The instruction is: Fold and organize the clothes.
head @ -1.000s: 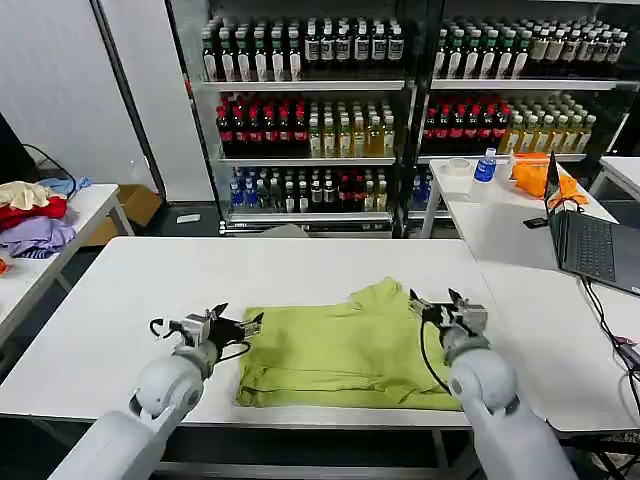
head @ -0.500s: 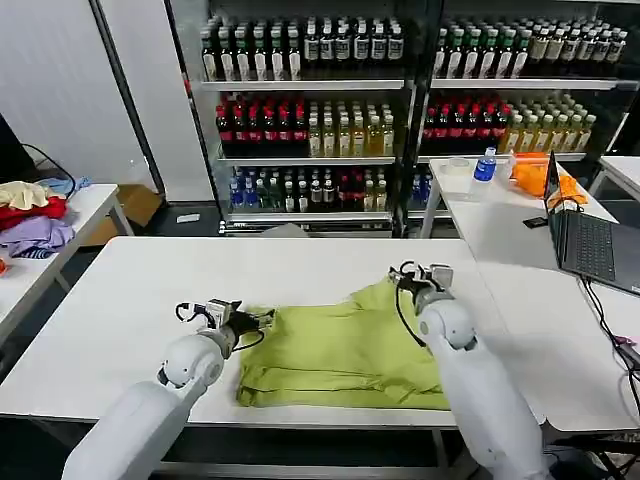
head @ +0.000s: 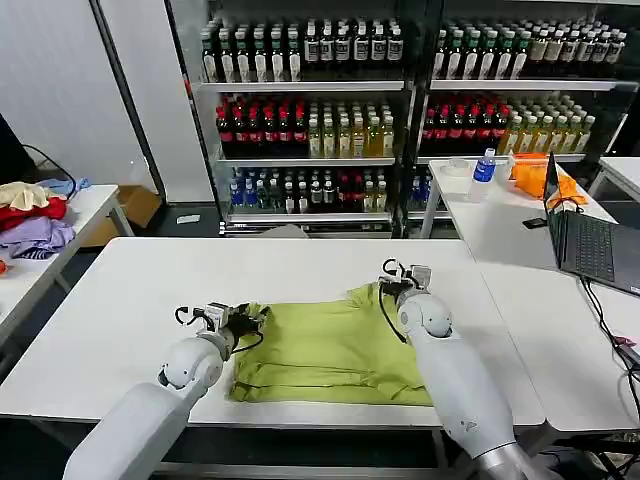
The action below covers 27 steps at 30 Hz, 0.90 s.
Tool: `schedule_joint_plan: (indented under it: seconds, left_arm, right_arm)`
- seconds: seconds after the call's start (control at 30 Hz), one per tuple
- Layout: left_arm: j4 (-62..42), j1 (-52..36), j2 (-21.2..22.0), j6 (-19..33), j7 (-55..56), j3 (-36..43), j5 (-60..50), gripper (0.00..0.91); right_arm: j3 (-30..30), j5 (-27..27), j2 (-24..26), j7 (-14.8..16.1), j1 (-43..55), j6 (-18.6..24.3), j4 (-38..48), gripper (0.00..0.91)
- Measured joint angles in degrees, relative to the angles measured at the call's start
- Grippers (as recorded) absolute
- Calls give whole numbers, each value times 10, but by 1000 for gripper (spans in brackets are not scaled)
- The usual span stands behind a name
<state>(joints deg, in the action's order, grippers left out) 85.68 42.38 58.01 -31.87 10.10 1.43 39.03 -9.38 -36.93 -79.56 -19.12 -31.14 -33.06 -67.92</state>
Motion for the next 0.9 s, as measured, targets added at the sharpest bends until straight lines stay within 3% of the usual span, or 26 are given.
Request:
schedule_joint_plan:
  seconds: [0.47, 0.9]
  left_arm:
    - [15, 15, -13, 13, -11, -8, 13, 40]
    - [86, 37, -43, 16, -13, -33, 44, 40]
  right_arm:
    - [8, -12, 10, -5, -17, -1, -35, 0]
    - [-7, -35, 65, -7, -74, -1, -177, 0]
